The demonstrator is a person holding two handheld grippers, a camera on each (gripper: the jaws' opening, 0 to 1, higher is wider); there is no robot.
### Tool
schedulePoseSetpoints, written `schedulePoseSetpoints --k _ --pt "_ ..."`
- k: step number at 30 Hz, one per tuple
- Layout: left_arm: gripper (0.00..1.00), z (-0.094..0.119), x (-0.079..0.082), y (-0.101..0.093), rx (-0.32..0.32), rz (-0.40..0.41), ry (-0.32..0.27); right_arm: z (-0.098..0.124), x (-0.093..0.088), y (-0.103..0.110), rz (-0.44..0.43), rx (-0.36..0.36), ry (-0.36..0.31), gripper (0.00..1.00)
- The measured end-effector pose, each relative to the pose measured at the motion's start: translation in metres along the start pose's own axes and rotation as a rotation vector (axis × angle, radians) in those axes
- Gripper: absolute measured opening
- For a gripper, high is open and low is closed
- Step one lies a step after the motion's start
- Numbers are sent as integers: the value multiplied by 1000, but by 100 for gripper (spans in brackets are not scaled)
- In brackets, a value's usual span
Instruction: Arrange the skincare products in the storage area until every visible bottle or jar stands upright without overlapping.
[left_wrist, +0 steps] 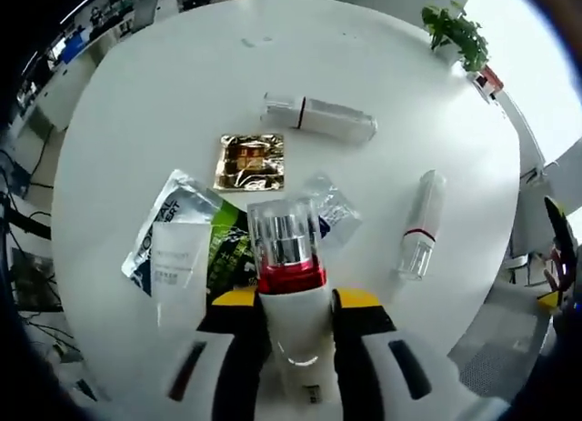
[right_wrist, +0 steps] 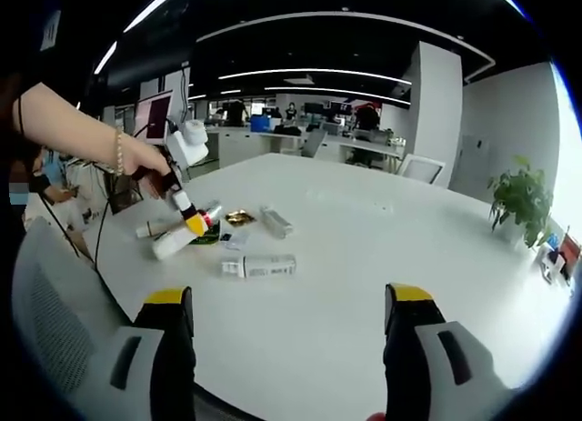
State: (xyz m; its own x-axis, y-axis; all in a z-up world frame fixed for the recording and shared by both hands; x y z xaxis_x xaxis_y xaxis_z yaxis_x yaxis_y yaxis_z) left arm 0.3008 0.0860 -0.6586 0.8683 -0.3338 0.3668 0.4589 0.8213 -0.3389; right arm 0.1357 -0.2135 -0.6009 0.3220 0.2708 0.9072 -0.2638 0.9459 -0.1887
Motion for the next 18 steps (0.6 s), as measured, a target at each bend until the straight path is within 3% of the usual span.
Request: schedulePoseSetpoints --k 10,12,18 --pt "25 15 5 2 -94 2 -101 1 1 2 -21 31 -8 85" --pt "25 21 3 -9 -119 -9 -129 1 2 4 -33 52 -10 83" --pt "24 27 -1 -12 -124 -47 -177 1 2 8 -43 90 -20 81"
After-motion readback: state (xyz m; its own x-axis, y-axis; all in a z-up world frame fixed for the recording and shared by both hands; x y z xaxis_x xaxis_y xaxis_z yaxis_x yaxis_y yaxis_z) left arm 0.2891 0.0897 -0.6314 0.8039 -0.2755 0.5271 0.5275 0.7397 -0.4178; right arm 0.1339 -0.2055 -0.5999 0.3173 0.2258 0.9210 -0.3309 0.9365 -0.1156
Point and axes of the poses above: the point that each gripper's makers call its tool centre point, and the gripper's own axes: z roughly backward along the fingers, y roughly to its left, x roughly out of its top, the point moved 8 cm from there along z, roughly backward along the fingers, and after that the axes turned 11 degrees about -x, right-handed, at the moved point
